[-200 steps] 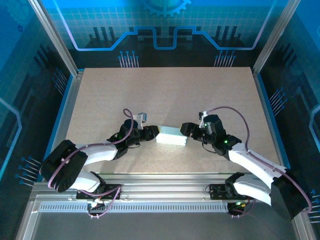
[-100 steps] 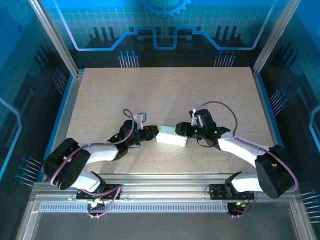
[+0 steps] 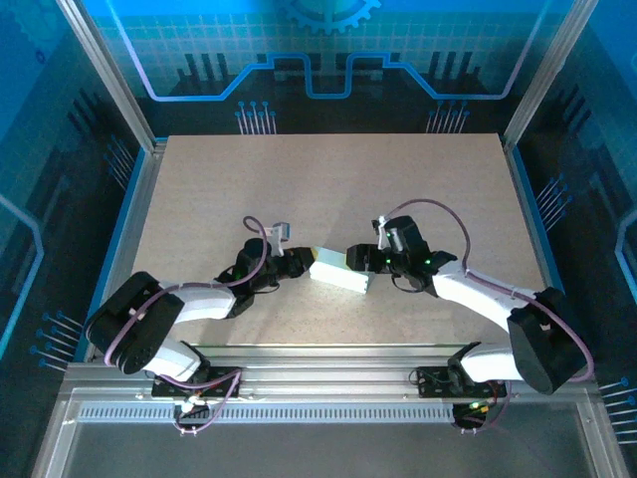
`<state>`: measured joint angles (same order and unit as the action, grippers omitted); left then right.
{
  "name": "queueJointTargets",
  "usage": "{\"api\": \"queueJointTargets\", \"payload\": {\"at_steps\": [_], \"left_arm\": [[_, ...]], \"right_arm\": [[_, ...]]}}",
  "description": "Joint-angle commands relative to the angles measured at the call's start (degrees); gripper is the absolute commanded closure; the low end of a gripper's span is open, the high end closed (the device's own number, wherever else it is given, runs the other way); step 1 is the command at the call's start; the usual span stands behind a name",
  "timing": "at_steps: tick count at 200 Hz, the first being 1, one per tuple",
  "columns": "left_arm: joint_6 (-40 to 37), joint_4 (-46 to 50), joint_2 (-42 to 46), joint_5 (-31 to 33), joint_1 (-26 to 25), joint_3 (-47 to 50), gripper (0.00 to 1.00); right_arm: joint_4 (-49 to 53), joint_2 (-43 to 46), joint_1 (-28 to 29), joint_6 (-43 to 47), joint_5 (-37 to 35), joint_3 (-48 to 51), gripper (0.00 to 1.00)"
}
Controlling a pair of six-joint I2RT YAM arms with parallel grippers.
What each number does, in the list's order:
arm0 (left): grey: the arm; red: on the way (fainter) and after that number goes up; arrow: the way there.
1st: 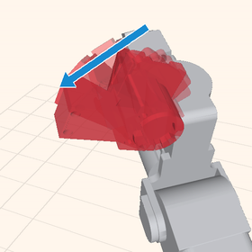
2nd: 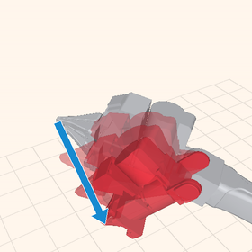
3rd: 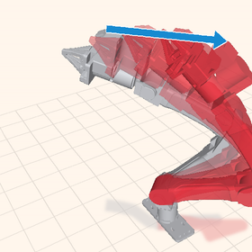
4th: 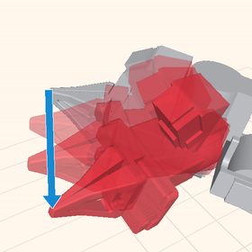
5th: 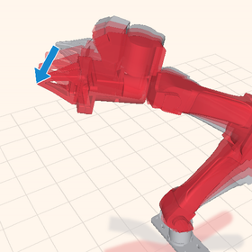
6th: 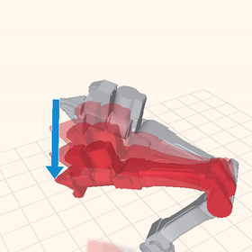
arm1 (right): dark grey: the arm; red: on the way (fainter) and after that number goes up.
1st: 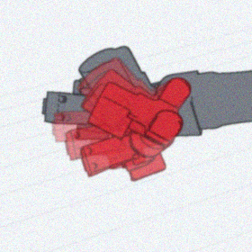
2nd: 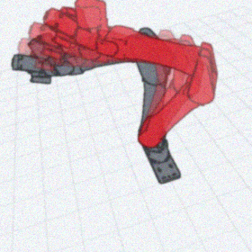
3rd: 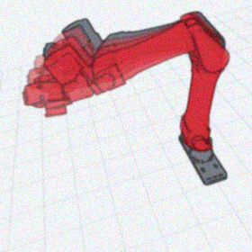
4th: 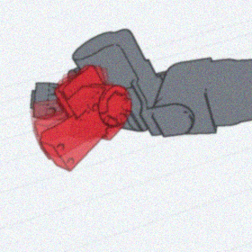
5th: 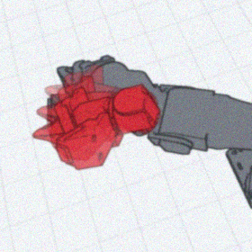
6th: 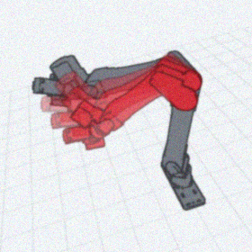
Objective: Fold the paper box
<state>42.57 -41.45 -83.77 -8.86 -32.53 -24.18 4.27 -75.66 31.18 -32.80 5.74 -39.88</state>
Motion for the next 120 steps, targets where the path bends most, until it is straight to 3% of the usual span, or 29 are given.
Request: {"api": "queueJointTargets", "payload": {"at_steps": [1, 35, 61, 120], "left_arm": [[-3.7, 24.0, -2.2, 0.0, -0.8, 2.5, 0.79], [-5.1, 27.0, -1.8, -0.1, -0.9, 0.2, 0.78], [-5.6, 28.0, -1.4, -0.1, -0.8, -0.9, 0.78], [-7.0, 29.0, -1.3, -0.6, -0.8, -1.8, 0.78]], "right_arm": [[11.4, 2.6, 0.9, 17.3, -1.6, -7.5, 0.18], [23.5, 1.5, 1.3, 37.8, 1.4, -17.0, 0.12], [30.6, -0.9, 2.9, 48.1, 3.9, -19.4, 0.1], [34.1, -11.9, 6.4, 53.1, -1.5, -23.7, 0.08]]}}
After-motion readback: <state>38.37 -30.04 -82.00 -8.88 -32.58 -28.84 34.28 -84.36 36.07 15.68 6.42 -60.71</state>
